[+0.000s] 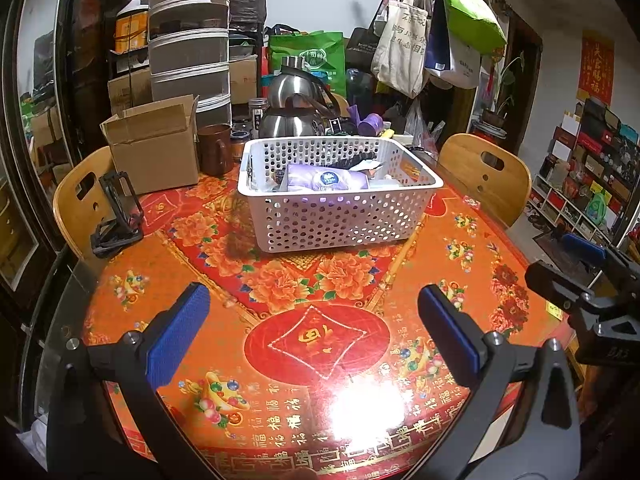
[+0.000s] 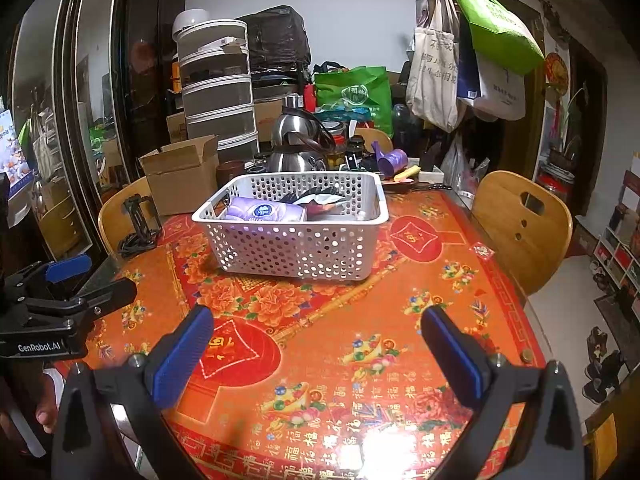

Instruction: Organize soft objects

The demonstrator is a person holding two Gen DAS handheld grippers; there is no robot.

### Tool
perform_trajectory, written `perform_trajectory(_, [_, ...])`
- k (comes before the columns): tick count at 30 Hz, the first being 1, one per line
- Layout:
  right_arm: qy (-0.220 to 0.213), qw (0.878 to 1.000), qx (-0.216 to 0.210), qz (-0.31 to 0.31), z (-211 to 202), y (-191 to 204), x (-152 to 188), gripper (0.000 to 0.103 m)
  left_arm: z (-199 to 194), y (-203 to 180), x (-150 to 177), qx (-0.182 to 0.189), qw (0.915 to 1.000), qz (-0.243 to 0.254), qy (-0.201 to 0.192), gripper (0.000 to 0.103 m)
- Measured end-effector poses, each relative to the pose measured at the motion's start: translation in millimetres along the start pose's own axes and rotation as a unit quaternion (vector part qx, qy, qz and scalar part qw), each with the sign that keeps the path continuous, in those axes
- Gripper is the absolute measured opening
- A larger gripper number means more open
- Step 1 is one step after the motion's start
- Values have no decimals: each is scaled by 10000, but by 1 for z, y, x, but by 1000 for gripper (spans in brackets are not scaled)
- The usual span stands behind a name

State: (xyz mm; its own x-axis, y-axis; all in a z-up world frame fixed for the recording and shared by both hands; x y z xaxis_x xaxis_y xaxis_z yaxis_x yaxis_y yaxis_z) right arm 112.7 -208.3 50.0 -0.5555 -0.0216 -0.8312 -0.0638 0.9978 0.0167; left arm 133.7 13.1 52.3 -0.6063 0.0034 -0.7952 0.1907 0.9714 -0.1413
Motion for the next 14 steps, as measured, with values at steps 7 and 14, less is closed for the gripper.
perform_trajectory(7, [-6, 10000, -22, -8, 1, 1, 1, 103, 3, 1, 1, 23, 10000, 9, 6, 103])
perform_trajectory(14, [0, 10000, -59, -13, 4, 3, 2, 103, 3, 2, 0, -5, 10000, 54, -52, 103])
Point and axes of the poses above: each gripper's, at about its wrist camera, not at the fingertips, and z roughly the way its jaws point, y to its left, x to its underside, the point moved 4 cm from there along z, roughly the way its jaws point, and after that the axes turned 5 degrees about x, right-handed, at the moved point
